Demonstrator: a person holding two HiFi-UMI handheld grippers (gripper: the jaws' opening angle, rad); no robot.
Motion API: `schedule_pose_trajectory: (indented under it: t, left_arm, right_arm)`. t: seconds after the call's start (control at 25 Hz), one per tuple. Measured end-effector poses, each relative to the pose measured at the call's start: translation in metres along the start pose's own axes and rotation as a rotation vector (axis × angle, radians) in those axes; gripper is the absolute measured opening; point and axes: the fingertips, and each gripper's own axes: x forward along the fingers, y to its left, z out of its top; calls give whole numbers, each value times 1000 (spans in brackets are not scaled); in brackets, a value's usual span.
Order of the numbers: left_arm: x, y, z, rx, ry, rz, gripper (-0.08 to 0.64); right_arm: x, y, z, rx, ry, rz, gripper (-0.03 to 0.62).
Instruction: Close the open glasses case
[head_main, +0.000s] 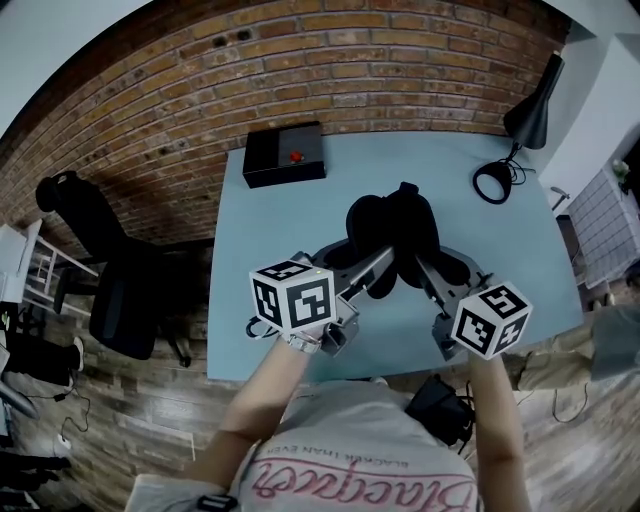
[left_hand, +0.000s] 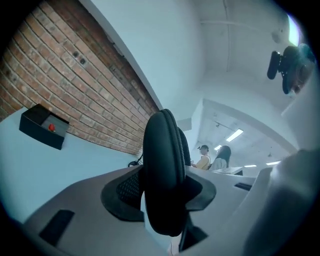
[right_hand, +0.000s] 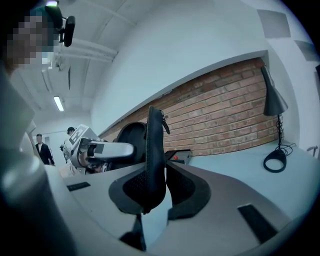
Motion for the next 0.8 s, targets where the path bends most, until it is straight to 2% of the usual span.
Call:
schedule_pose_trajectory:
  t: [0.12,0.2,0.52,0.64,0.8]
  left_arm:
    - [-1,11,-1,-24,-12,69,166]
    - [-4,21,0,-59,-25,110,166]
    - [-15,47,5,-122,-59,208,166]
    - [-17,51,6,-108,-62,232,166]
    - [-17,53,8,-26,-65,281,166]
  right_arm:
    - [1,6,0,-53,-24,6,106]
    - [-2,7,5,-51,-59,8,129]
    - [-23,1,25,-66,-159,-16,130]
    - [-25,1,26,-125,-173,-70,129]
    - [-22,-1,24,-190,-167,-137,121]
